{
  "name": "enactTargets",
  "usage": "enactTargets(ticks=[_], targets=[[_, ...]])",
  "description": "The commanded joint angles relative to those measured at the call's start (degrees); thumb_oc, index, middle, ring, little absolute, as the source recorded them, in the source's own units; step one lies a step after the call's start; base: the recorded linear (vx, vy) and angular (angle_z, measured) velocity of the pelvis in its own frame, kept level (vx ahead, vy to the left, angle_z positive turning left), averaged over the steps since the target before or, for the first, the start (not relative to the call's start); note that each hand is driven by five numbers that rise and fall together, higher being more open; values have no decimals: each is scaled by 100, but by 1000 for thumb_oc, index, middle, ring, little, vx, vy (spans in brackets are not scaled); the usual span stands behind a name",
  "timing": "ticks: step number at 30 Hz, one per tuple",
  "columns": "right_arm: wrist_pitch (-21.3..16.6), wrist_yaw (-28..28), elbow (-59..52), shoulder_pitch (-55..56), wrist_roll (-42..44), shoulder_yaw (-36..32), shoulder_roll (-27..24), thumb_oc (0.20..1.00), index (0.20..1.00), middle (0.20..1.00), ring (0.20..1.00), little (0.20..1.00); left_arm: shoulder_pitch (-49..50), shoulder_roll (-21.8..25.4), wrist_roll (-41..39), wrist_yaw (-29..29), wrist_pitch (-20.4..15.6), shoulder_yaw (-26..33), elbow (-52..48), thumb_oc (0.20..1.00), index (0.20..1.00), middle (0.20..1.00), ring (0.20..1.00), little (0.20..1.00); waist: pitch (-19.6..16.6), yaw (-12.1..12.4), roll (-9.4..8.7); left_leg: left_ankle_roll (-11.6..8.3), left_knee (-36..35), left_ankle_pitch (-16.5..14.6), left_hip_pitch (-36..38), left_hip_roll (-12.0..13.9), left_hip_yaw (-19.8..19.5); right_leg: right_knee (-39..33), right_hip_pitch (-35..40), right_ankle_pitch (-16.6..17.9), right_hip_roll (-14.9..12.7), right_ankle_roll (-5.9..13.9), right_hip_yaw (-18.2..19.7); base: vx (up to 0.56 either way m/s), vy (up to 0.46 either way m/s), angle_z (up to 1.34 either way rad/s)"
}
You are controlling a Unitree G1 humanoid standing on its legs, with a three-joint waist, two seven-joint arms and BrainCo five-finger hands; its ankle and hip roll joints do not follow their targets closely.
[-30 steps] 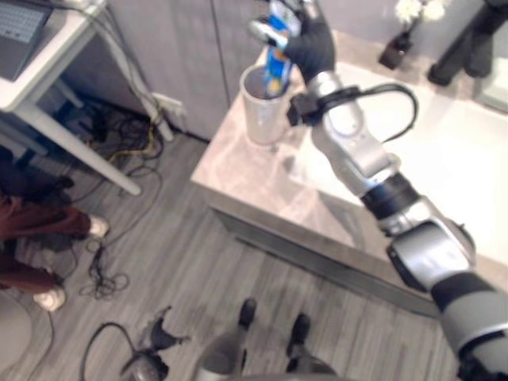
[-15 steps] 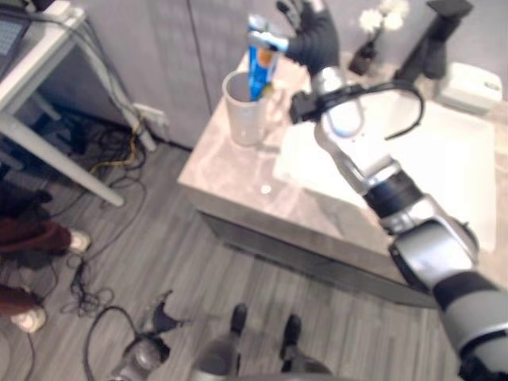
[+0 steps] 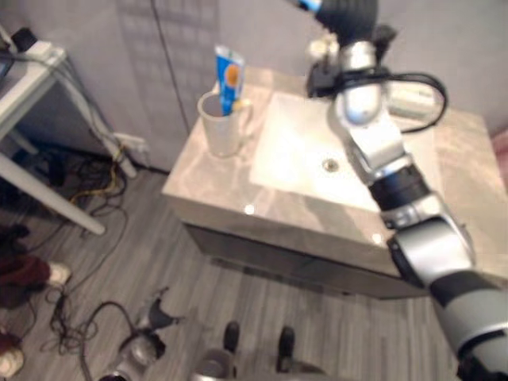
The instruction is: Put brush and paste in cup on sink, flatten towel.
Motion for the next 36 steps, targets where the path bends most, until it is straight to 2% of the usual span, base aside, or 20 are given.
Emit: enactTargets(ticks=[1,3,6,8,9,11,12,16,19,20,21,23,24,25,27,30,31,32,35,36], targets=[[-408,-409,-722,569,-631,-805,-1091,1000,1000,1000,1000,1000,-84,162,40,138,-46,225,328,1000,1000,1000,1000,1000,-478,-264,44,212,67,-546,224,57,-127,31,431,-330,-9,76,111,0,0,0],[-423,-501,-803,948,-758,-1138,-1327,1000,1000,1000,1000,1000,-89,177,94,89,-33,188,305,1000,1000,1000,1000,1000,-536,-310,32,210,67,-544,248,63,-119,31,459,-337,-7,77,92,1,-5,15],[-437,-795,-1036,2343,-1126,-2307,-1979,1000,1000,1000,1000,1000,44,175,299,-39,-59,232,65,1000,1000,1000,1000,1000,-609,-514,89,216,67,-590,329,73,-120,31,534,-362,-3,87,66,-5,15,-5],[-464,-834,-1076,2797,-1168,-2663,-2019,1000,1000,1000,1000,1000,87,175,334,-58,-63,264,36,1000,1000,1000,1000,1000,-636,-545,88,221,67,-598,338,70,-105,31,537,-362,-6,95,69,-14,19,-5],[-527,-1022,-1008,3737,-1296,-3350,-2136,1000,1000,1000,1000,1000,152,131,371,-105,-56,419,32,1000,1000,1000,1000,1000,-659,-668,131,227,67,-612,364,72,-65,31,534,-351,-4,117,104,-22,24,-21],[-389,-1190,-651,4971,-1541,-4144,-2125,1000,1000,1000,1000,1000,193,113,389,-152,-38,632,87,1000,1000,1000,1000,1000,-677,-805,166,228,67,-650,407,87,13,31,535,-351,1,139,152,-28,26,-19],[-394,-1187,-661,5009,-1539,-4180,-2120,1000,1000,1000,1000,1000,187,121,388,-152,-38,611,86,1000,1000,1000,1000,1000,-683,-784,156,229,67,-636,396,84,15,31,524,-340,-2,138,154,-18,16,-8],[-60,-1332,855,6349,-1519,-4818,-2051,1000,1000,1000,1000,1000,159,73,424,-173,30,803,324,1000,1000,1000,1000,1000,-697,-957,157,215,67,-661,453,95,54,31,545,-340,7,147,207,-15,-1,-18],[59,-1705,2155,6584,-991,-5046,-1726,1000,1000,1000,1000,1000,-75,94,812,-168,105,404,563,1000,1000,1000,1000,1000,-690,-1073,176,202,67,-665,451,98,42,31,556,-354,13,134,230,1,-9,-1],[209,-1841,2732,6727,-957,-5010,-1727,1000,1000,1000,1000,1000,-65,133,852,-189,105,361,485,1000,1000,1000,1000,1000,-683,-1067,180,196,67,-674,454,97,15,31,571,-377,11,137,224,0,0,0],[581,-1861,3317,6955,-1104,-4915,-1721,1000,1000,1000,1000,1000,-63,149,794,-220,138,405,477,1000,1000,1000,1000,1000,-659,-1057,182,190,67,-644,442,97,1,31,577,-364,11,124,193,0,0,0],[663,-1430,4077,7010,-544,-4802,-1448,1000,1000,1000,1000,1000,-107,141,725,-246,201,386,630,1000,1000,1000,1000,1000,-655,-1082,199,171,67,-668,439,105,-53,31,606,-397,20,110,160,3,-27,15],[923,-798,5355,6797,-231,-4219,-1323,1000,1000,1000,1000,1000,-299,149,591,-343,286,256,791,1000,1000,1000,1000,1000,-636,-1043,191,160,67,-657,437,107,-78,31,618,-403,24,97,118,-12,-28,19],[893,-781,5421,6731,-210,-4166,-1347,1000,1000,1000,1000,1000,-300,152,588,-345,286,283,792,1000,1000,1000,1000,1000,-631,-1070,187,161,67,-639,421,101,-78,31,604,-391,19,96,118,-26,-45,16],[1212,176,6575,6514,-178,-3373,-778,1000,1000,1000,1000,1000,-368,125,420,-524,290,287,991,1000,1000,1000,1000,1000,-561,-1013,210,153,67,-658,462,123,-82,31,653,-422,39,61,92,-2,-53,3],[1294,586,6796,6532,-480,-2561,273,1000,1000,1000,1000,1000,-344,9,252,-625,302,434,1129,1000,1000,1000,1000,1000,-466,-1023,252,130,67,-610,471,169,-84,212,584,-540,96,-23,107,-3,-71,2],[1295,585,6796,6532,-480,-2560,274,1000,1000,1000,1000,1000,-343,10,252,-625,302,435,1129,1000,1000,1000,1000,1000,-468,-1025,251,130,67,-609,469,169,-86,215,582,-542,96,-24,105,-22,-124,-2],[1202,816,6577,6581,-737,-1954,848,1000,1000,1000,1000,1000,-336,-71,135,-660,303,516,1176,1000,1000,1000,1000,1000,-364,-1051,260,92,67,-566,466,226,-83,377,519,-661,183,-91,133,-17,-146,0],[969,1291,5878,6673,-1004,-1091,1320,1000,1000,1000,1000,1000,-243,-173,-36,-678,273,654,1290,1000,1000,1000,1000,1000,-206,-1078,250,28,101,-497,470,336,-79,837,341,-909,334,-200,120,-17,-177,7],[970,1292,5874,6678,-1003,-1084,1320,1000,1000,1000,1000,1000,-236,-171,-35,-678,272,660,1288,1000,1000,1000,1000,1000,-209,-1086,247,26,103,-499,469,336,-82,867,328,-928,333,-202,118,-4,-137,7]])
